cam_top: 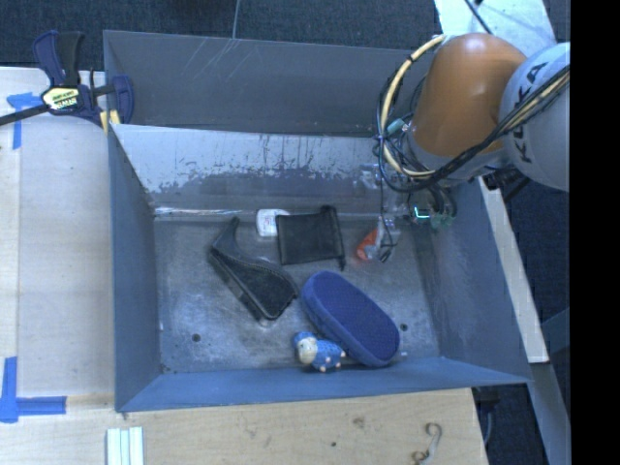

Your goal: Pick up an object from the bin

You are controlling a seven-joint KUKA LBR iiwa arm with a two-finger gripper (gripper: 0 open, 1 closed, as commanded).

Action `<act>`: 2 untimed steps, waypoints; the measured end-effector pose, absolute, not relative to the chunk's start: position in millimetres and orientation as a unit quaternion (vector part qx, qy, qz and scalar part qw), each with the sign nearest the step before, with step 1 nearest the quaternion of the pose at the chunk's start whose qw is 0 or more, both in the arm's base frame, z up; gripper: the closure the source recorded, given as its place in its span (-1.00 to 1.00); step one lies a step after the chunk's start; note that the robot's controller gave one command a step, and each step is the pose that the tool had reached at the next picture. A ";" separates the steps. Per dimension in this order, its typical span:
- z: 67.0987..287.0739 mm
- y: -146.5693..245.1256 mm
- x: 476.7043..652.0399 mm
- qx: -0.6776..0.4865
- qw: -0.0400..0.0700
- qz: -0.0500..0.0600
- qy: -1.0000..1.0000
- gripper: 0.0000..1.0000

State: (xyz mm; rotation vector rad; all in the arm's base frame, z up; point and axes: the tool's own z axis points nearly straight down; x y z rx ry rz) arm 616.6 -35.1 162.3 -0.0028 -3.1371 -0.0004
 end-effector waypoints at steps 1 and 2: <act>68.3 -31.9 627.9 0.138 0.000 0.000 -0.990 -1.00; 70.4 -126.9 594.8 0.113 0.000 0.002 -0.994 -1.00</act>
Offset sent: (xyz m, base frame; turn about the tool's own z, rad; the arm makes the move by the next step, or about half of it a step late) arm 0.0113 0.0029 -0.0923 -0.2779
